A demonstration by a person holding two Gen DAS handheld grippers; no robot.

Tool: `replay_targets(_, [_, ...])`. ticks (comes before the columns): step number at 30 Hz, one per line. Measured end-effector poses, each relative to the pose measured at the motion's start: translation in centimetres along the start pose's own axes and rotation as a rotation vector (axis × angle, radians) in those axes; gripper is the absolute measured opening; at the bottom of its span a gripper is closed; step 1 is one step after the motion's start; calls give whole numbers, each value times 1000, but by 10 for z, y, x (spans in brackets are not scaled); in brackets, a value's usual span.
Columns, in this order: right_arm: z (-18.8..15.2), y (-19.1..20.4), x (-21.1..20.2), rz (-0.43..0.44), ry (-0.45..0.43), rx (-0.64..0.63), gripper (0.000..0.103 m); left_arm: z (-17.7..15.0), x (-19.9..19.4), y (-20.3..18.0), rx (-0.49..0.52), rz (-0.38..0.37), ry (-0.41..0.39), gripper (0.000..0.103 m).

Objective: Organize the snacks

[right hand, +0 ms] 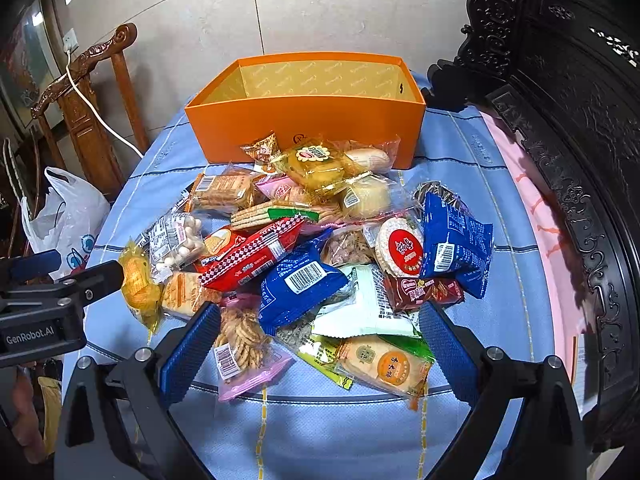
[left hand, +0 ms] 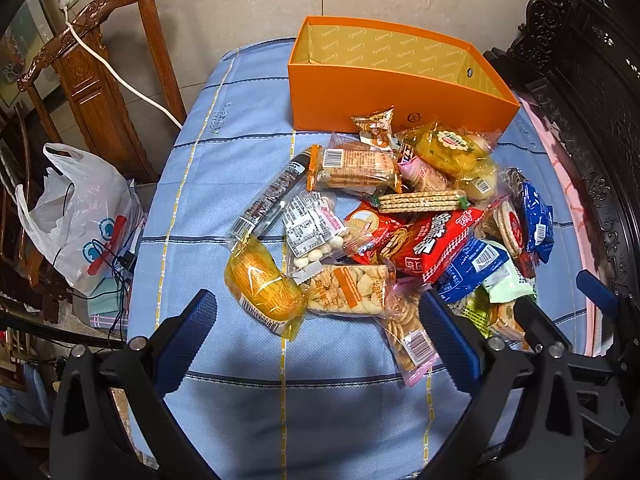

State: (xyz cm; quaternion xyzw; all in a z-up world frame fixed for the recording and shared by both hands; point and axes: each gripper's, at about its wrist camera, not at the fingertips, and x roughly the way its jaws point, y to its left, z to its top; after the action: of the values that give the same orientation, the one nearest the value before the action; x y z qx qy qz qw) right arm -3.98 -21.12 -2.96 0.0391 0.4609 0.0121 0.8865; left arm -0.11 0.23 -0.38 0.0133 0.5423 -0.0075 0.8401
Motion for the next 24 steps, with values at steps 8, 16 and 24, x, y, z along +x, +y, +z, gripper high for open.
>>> replay_targets(8, [-3, -11, 7, -3, 17, 20, 99, -1, 9, -1, 6, -10, 24, 99])
replay_targets(16, [-15, -51, 17, -34, 3, 77, 99, -4, 36, 20, 74, -9, -8, 99])
replay_targets(24, [-21, -91, 44, -26, 69, 164, 99, 16, 98, 49, -27, -43, 157, 99])
